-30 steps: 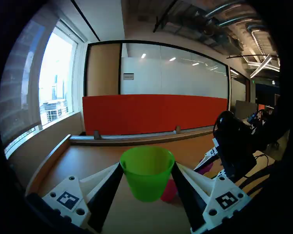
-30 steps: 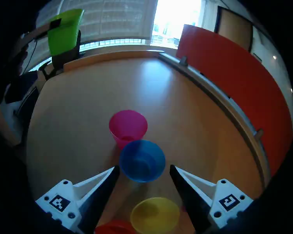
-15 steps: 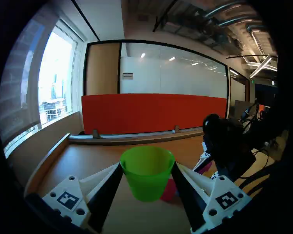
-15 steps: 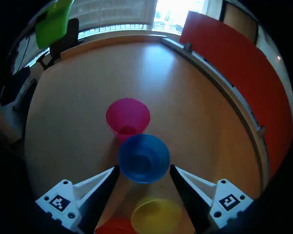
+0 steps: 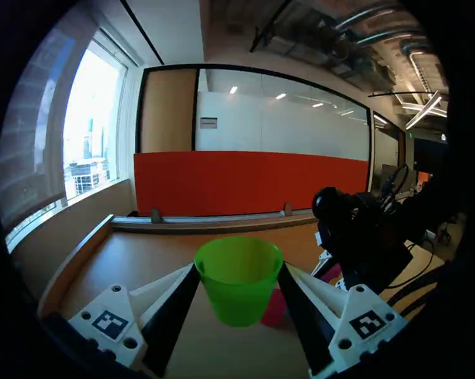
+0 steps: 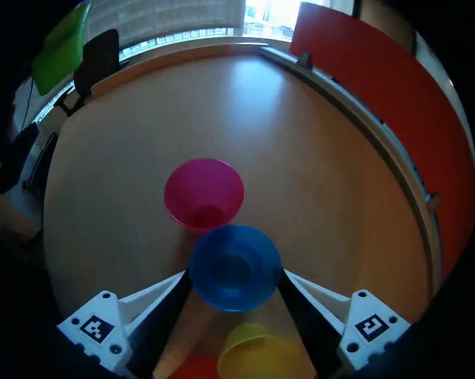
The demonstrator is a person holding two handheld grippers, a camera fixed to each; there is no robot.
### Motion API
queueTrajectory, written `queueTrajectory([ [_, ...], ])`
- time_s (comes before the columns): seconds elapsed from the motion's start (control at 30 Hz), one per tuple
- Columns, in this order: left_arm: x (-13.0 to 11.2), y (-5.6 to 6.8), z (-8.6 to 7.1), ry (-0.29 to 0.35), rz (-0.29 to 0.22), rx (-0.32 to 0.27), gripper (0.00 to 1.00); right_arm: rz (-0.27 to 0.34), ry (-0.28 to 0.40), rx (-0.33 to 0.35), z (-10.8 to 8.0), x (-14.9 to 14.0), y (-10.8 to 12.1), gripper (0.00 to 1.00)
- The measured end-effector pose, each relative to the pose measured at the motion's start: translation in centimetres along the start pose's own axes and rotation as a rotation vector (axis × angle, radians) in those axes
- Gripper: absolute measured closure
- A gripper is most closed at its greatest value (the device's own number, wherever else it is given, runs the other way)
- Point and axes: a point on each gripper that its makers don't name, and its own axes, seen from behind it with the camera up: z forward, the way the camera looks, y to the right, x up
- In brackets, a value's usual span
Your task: Pour water
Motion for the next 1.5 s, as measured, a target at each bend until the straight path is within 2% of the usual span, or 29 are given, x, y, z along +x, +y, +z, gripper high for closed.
queueTrajectory([
  [0.17, 0.0, -0.1, 0.0, -0.001, -0.002, -0.002, 0.15, 0.013, -0.006, 0.004, 0.2, 0.0, 0.0, 0.05],
  [0.9, 0.3, 0.1, 0.2, -0.005, 0.004, -0.011, 0.15, 0.03, 0.016, 0.011, -0.4, 0.0, 0.0, 0.09],
  [1.3, 0.6, 0.5, 0.4, -0.001, 0.009, -0.022, 0.15, 0.031, 0.109, 0.005, -2.0, 1.5, 0.0, 0.09],
  [1.5, 0.9, 0.9, 0.7, 0.002, 0.016, -0.029, 0.15, 0.041, 0.187, -0.006, -3.2, 2.6, -0.2, 0.09],
])
